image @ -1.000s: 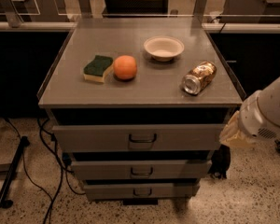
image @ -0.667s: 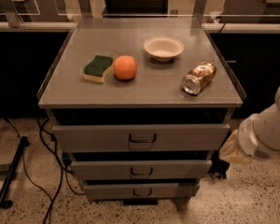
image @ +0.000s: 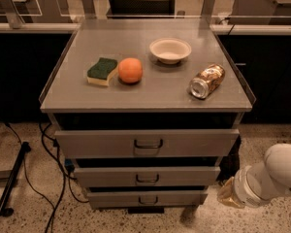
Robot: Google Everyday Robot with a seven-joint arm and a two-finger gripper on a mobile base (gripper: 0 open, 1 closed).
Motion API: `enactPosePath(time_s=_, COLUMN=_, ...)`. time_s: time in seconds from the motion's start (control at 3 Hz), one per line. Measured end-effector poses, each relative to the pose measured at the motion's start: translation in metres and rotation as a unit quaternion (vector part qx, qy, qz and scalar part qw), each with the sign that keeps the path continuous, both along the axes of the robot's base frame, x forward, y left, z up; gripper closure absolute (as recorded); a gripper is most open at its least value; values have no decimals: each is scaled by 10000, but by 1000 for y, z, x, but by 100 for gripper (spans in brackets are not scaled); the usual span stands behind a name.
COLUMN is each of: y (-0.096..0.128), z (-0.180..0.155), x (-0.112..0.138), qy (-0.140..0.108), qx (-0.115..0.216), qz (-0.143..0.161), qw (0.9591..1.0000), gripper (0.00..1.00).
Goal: Open bottom drawer
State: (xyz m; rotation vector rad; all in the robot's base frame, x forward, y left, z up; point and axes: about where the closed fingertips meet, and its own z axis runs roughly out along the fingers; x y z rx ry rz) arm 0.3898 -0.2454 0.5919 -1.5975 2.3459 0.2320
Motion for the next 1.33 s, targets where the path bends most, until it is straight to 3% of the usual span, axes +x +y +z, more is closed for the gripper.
enactPosePath(time_s=0.33, y=-2, z=-10, x=-1, qy=15, qx=-30, qz=10, qw=10000, gripper=100)
enactPosePath(time_s=0.67, y=-1, z=-57, x=-13, qy=-24, qx=-17, qz=208, qw=9998, gripper=100)
enactPosePath(time_s=1.0, y=5, z=-117, x=-13, qy=-192, qx=214, qz=227, qw=9993, gripper=100)
enactPosePath(time_s=1.33, y=18, z=-193, x=-8, qy=-252, qx=644, qz=220, qw=9974, gripper=100)
